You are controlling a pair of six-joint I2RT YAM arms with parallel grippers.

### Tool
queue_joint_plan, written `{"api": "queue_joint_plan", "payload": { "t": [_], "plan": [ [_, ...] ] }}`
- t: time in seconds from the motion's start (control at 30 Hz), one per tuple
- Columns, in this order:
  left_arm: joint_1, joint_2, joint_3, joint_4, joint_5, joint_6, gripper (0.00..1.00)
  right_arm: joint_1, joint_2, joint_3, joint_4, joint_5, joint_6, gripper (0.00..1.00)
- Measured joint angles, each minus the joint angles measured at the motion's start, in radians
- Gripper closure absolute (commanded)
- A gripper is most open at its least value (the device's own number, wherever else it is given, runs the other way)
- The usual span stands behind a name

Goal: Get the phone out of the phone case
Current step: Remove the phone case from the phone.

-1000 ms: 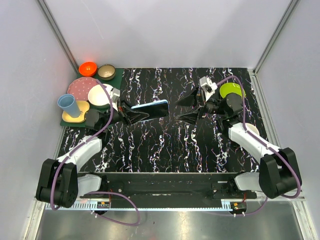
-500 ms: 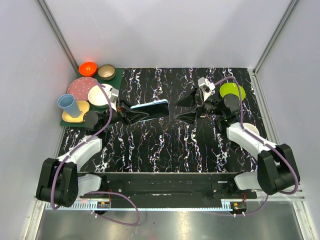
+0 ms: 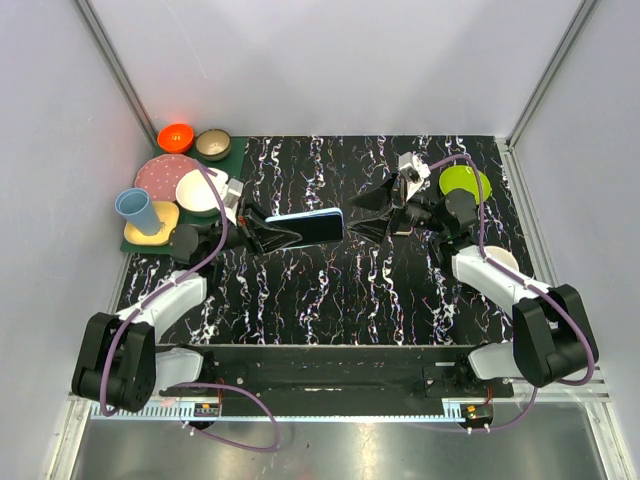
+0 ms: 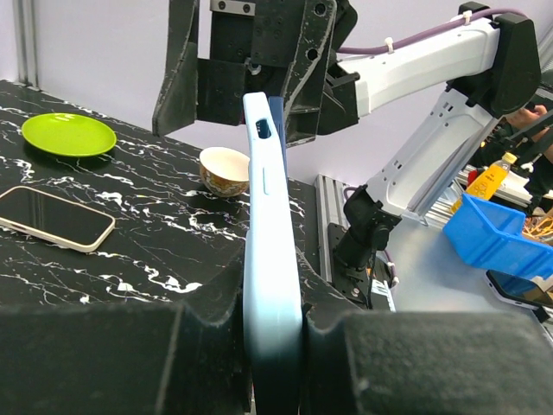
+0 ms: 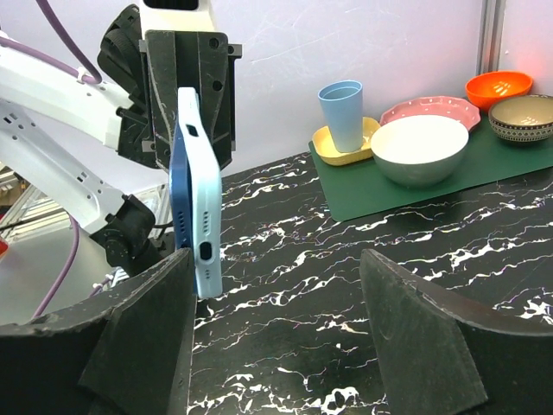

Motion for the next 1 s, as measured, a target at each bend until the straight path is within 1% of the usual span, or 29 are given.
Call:
{"api": "queue_joint_plan", "payload": {
  "t": [0.43,1.0],
  "plan": [
    [-0.01,0.0,0.0,0.0,0.008,-0.003,1.0,0.0,0.019,0.0,0.015,-0.014,0.001,0.2],
    [-0.017,0.0,0.0,0.021,0.039,-0.009,1.0,0.023,0.036,0.0,0.038,-0.065,0.014,0.19]
  ]
}}
